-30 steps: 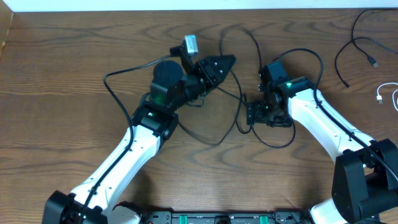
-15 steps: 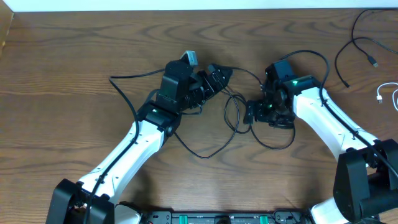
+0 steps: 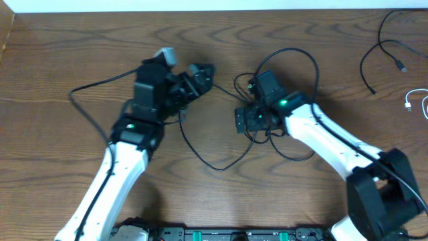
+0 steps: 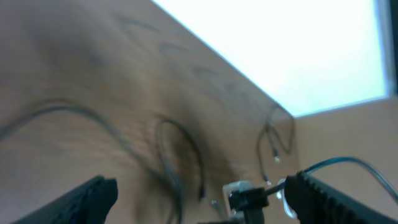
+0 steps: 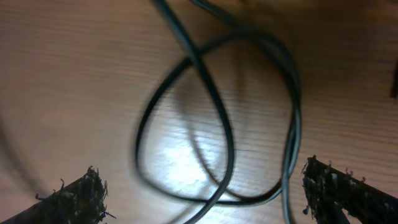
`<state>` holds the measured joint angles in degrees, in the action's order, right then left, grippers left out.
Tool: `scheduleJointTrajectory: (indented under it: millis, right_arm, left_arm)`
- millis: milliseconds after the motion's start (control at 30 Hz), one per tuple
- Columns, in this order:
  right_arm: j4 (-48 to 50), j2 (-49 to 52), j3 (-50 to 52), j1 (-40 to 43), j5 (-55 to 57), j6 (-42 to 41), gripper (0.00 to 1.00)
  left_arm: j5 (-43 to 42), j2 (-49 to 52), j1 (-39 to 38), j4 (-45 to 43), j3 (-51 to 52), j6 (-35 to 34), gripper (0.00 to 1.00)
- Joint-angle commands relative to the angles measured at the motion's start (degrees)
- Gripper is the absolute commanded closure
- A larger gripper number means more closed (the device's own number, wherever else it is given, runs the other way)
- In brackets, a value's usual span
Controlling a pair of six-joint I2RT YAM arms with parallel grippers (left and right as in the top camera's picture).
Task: Untangle cables
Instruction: 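Pull the black cable away from the left gripper toward the top-right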
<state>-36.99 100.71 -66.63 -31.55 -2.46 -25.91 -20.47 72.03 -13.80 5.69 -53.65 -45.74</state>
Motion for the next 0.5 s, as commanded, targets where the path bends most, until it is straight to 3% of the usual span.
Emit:
scheduleJointTrajectory:
  millis: [0,200,400,433,467]
  right_arm:
    - [0.2,4.9,0.0,-1.4,10.7,-4.8,0.01]
    - [1.0,11.0,0.0,-2.3,11.3,-5.6,0.01]
    - [-0.1,13.8,0.0,-2.3,10.8,-7.8,0.01]
    - [-0.1,14.0,0.0,-2.3,9.9,-7.7,0.06]
    - [-0.1,14.0,0.0,-2.3,9.0,-7.7,0.19]
  left_arm:
    - [0.7,-3.4,4.3,5.3,-0.7,2.4,0.09]
    - [0.7,-5.6,8.9,16.2,-0.7,2.4,0.09]
    - [0.7,-5.4,9.4,19.9,-0.7,2.4,0.09]
    - [0.7,-5.4,9.4,20.3,-0.7,2.4,0.09]
    - [0.7,-5.4,9.4,20.9,-0.7,2.4,0.09]
